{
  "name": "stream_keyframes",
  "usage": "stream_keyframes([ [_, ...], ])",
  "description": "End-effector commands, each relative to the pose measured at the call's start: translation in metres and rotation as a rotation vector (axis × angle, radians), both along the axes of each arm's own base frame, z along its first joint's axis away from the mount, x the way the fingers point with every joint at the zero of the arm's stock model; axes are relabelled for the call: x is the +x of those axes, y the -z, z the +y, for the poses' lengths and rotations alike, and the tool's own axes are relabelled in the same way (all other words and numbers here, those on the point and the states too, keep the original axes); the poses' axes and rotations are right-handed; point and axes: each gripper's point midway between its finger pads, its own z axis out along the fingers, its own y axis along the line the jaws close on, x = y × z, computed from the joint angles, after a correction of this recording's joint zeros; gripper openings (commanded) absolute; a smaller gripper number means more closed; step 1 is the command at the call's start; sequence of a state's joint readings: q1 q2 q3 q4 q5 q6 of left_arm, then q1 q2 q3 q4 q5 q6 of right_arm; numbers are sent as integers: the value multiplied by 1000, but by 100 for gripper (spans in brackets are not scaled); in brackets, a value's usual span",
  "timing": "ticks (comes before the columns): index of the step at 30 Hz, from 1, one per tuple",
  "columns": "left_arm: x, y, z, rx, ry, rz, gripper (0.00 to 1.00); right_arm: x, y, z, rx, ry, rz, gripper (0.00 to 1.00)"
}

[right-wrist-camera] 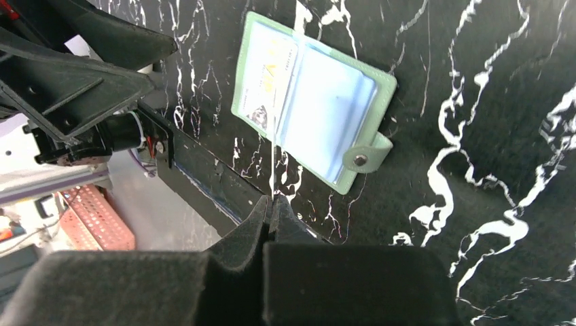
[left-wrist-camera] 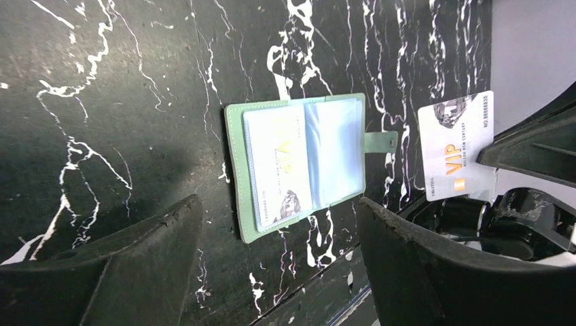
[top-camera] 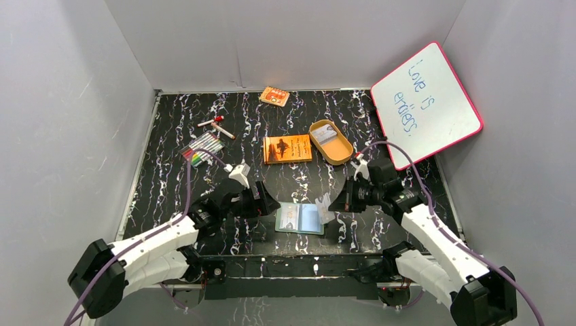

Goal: Put the credit cards into the card holder
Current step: Turn over the card slot in the card holder.

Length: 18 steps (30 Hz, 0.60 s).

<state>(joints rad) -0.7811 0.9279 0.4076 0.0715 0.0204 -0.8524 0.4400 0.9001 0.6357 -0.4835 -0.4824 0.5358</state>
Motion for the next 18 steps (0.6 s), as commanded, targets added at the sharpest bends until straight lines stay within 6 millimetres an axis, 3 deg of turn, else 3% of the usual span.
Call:
stream_keyframes([
  [1,0,-7,-18,-68,43,19,79,4,-10,10,135,101,15,0],
  [9,8,9,-17,-39,-8,61,79,2,10,5,141,204,91,0],
  [18,3,29,-20,-70,-21,114,78,-5,38,-6,115,290,139,0],
])
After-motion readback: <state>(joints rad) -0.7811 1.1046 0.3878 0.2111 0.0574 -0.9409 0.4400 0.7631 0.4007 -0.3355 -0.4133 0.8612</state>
